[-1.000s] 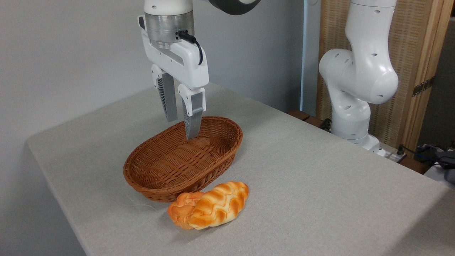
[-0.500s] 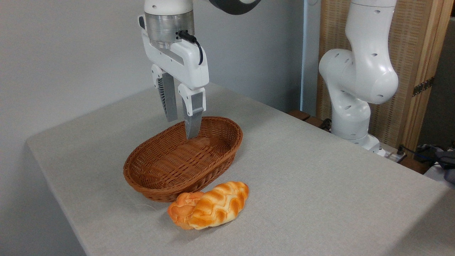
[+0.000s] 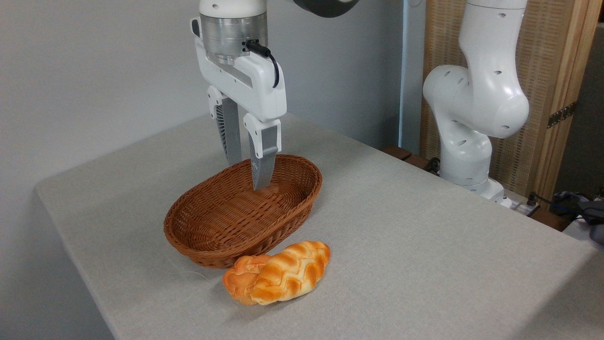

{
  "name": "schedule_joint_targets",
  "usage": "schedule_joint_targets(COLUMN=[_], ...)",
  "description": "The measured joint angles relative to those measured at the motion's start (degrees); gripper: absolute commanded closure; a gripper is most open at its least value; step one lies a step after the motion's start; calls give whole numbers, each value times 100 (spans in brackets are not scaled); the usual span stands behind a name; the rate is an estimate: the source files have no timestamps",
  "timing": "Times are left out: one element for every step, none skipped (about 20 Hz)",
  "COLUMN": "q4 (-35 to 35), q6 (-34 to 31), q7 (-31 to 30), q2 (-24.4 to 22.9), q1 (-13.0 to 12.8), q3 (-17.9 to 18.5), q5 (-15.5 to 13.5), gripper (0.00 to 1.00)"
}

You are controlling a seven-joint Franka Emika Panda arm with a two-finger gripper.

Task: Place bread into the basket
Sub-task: 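Move the gripper from above the basket over the braided bread roll, then lower the gripper onto the braided bread roll and close on it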

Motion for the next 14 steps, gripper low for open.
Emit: schedule_joint_targets(q4=[-17,-31,-72,-124,-181,-221,-259,-297,-347,-410,-451,-538,-644,-770], q6=[0,0,0,0,0,0,0,6,33,70,100,180,304,482], q7=[176,273,469,657,863,1060,1300,1507,1683,1778,1812,1847,1860,1863], q2=[4,6,12,16,19,23,28,32,38,43,46,54,69,84], q1=[2,4,9,13,17,17,19,22,24,26,27,27,27,27], q3=[69,106,161,210,273,347,439,524,614,683,714,752,776,784], q5=[0,0,0,2,55,111,142,148,149,150,151,155,174,224], gripper=[0,0,0,0,0,0,0,0,0,0,0,0,0,0])
